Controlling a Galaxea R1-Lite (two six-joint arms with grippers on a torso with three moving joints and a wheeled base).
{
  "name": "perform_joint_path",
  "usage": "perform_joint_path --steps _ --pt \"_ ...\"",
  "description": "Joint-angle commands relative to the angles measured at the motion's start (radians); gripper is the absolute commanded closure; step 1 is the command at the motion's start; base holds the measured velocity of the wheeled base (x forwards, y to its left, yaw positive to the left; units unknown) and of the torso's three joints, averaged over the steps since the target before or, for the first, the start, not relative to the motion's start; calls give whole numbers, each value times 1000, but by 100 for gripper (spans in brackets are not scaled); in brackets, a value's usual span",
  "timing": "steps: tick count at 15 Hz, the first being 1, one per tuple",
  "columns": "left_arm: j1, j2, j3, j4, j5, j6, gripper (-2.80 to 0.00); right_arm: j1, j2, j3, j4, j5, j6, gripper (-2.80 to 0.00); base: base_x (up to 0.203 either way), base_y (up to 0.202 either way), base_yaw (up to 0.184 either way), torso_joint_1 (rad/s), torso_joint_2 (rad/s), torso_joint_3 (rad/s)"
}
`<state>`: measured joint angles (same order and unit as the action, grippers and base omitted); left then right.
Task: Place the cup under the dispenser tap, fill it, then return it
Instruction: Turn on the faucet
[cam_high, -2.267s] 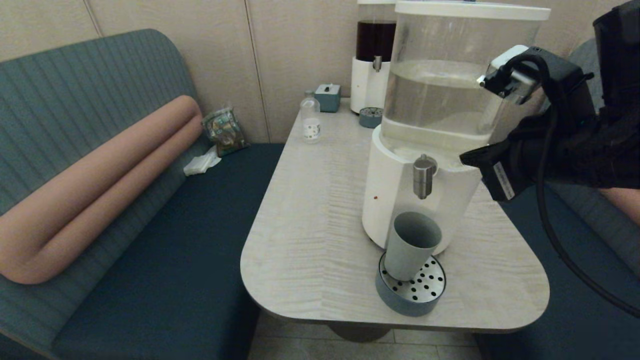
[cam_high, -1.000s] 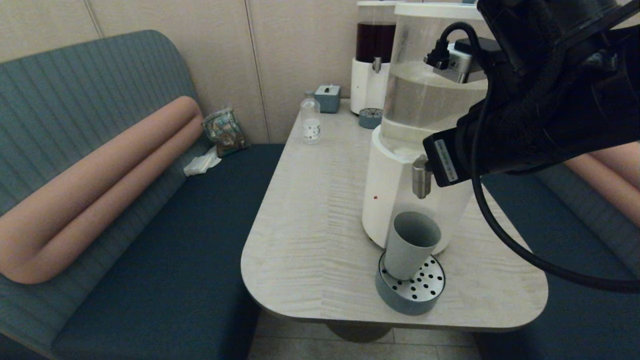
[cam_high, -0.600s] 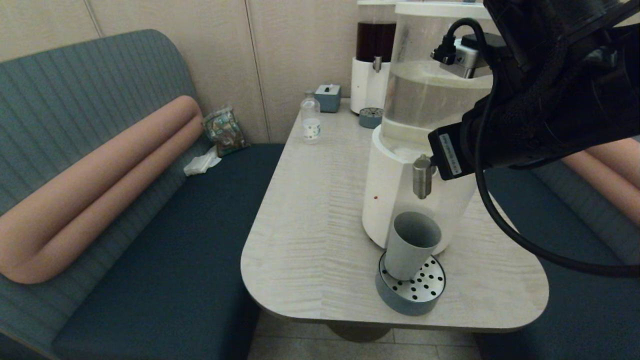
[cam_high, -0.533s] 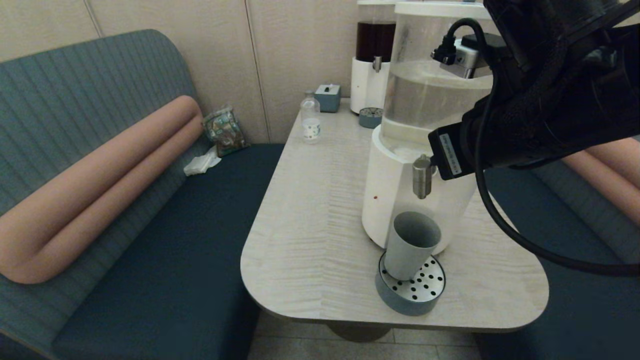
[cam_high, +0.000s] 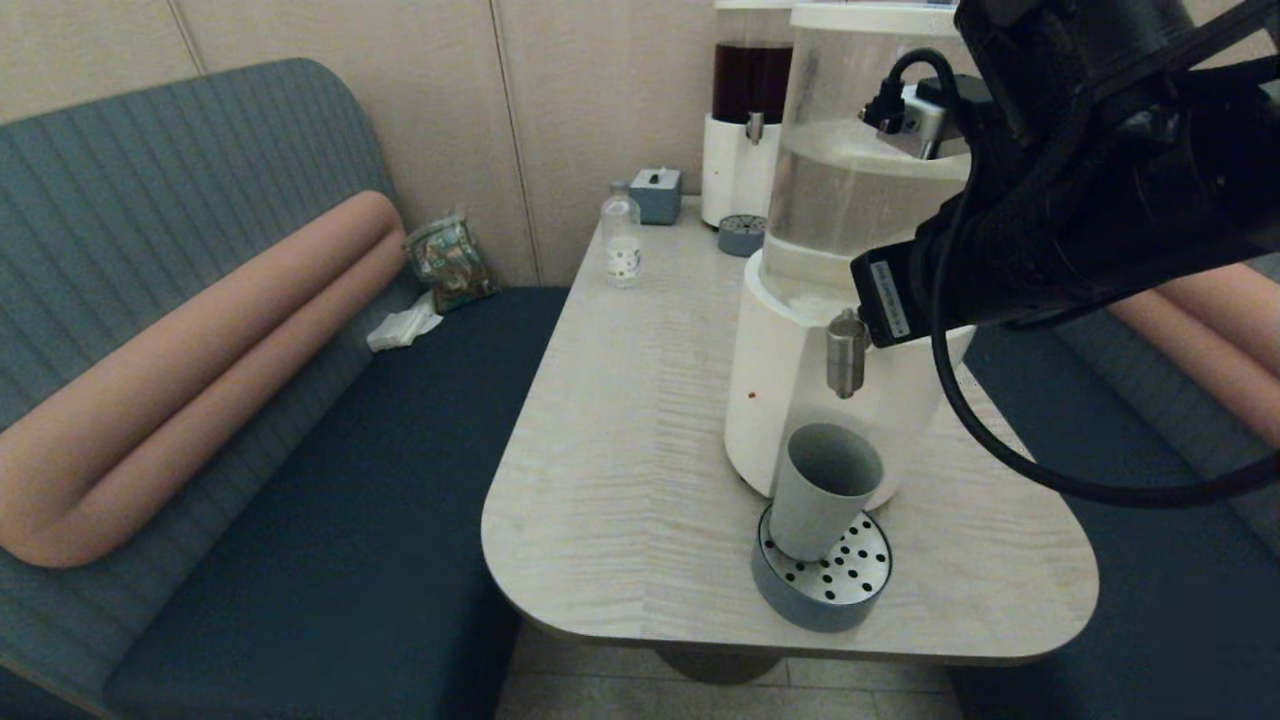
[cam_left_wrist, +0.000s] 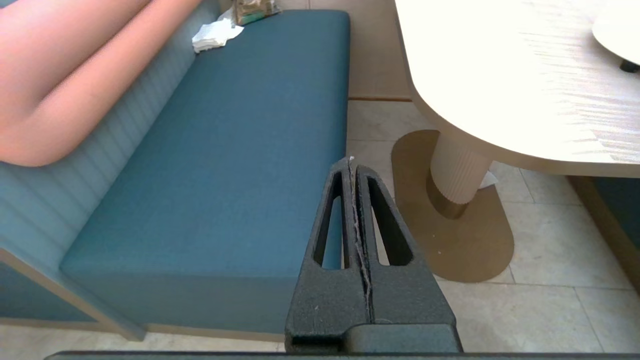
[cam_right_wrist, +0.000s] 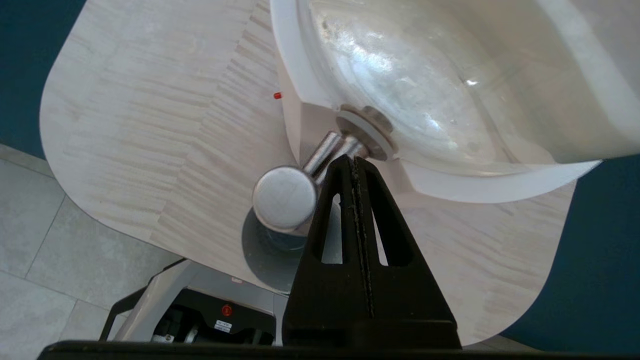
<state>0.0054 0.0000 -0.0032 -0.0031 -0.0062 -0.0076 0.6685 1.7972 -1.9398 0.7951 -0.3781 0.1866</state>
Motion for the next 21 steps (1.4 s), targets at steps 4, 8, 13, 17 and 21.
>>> perform_joint_path --steps 4,8,13,17,21 --pt "1 1 0 0 0 -2 0 -1 21 1 1 1 4 0 0 0 0 0 0 0" --pt "1 1 0 0 0 -2 0 0 34 -1 -24 9 1 0 0 0 0 0 0 0" --pt "1 0 0 0 0 -2 0 3 51 -1 -42 26 -4 0 0 0 0 0 0 0" --pt "1 2 0 0 0 -2 0 3 45 1 -56 53 -6 0 0 0 0 0 0 0" --pt "1 0 0 -1 0 -2 0 5 30 -1 -79 97 -29 0 0 0 0 0 0 0"
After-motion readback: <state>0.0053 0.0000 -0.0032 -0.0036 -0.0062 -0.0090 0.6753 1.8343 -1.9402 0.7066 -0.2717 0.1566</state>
